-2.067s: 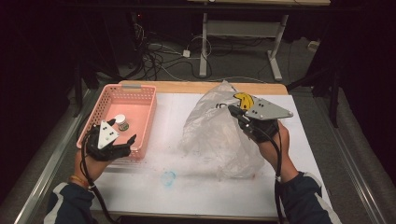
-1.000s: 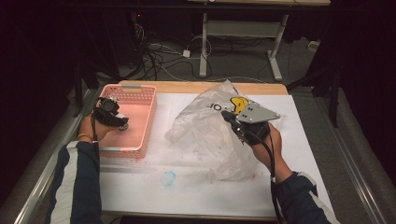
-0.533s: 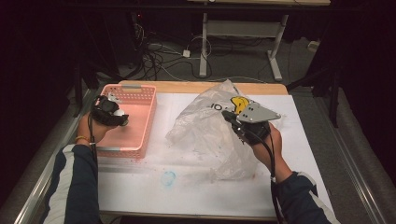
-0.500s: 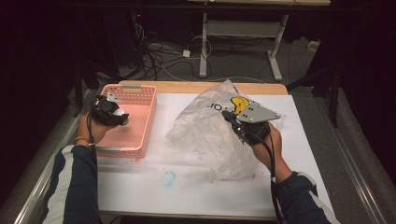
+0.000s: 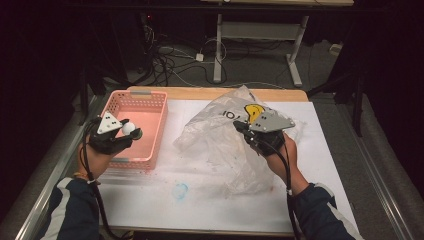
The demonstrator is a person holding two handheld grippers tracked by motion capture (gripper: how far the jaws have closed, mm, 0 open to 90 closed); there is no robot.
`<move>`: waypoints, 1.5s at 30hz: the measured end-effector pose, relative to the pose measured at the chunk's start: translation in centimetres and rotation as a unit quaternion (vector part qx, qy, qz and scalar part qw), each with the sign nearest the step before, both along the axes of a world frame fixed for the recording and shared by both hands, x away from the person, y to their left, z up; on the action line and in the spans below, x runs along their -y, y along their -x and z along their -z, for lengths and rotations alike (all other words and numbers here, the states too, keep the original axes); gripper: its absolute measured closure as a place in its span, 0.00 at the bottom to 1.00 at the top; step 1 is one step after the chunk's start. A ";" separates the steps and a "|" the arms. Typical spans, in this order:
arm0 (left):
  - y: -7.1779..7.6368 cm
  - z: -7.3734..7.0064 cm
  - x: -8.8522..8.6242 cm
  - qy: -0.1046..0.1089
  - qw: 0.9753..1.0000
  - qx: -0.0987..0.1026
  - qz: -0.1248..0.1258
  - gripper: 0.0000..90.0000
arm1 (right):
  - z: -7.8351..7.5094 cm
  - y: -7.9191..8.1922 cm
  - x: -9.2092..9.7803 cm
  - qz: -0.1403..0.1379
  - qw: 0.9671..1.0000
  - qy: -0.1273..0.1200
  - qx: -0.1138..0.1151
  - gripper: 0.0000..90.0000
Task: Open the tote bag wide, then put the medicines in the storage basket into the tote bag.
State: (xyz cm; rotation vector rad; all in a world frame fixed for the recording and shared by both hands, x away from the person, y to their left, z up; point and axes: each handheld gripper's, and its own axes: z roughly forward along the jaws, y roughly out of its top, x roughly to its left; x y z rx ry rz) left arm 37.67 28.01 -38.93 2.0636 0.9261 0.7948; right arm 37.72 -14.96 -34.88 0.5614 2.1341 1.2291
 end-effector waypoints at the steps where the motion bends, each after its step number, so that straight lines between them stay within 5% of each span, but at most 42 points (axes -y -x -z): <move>1: 0.3 0.0 0.1 0.009 1.000 0.002 0.009 0.54 | 0.1 -0.1 0.0 -0.001 1.000 0.000 -0.002 1.00; 8: 1.1 0.0 2.5 0.002 0.999 0.022 0.046 0.54 | 0.7 -0.5 -0.2 0.001 1.000 0.006 -0.011 1.00; 16: 2.4 -1.0 5.8 0.026 0.995 0.042 0.085 0.54 | 0.8 -0.8 0.4 0.028 1.000 -0.008 0.000 1.00; 25: 5.2 -2.8 11.1 0.047 0.982 0.092 0.157 0.54 | 0.4 -1.9 0.7 0.043 0.999 -0.018 -0.008 1.00; 30: 5.7 -1.8 15.0 0.026 0.973 0.080 0.213 0.54 | 0.0 -1.7 1.0 0.049 0.998 -0.027 -0.007 1.00; 33: 4.7 -0.7 17.1 0.009 0.971 0.068 0.229 0.54 | -0.2 -1.3 1.0 0.043 0.999 -0.029 -0.007 1.00; 40: 1.5 2.0 20.6 0.004 0.971 0.057 0.233 0.54 | -0.2 -0.5 0.7 0.035 0.999 -0.027 -0.010 1.00; 45: -1.0 4.2 22.7 0.010 0.975 0.042 0.217 0.54 | 0.1 -0.2 0.7 0.038 0.999 -0.030 -0.013 1.00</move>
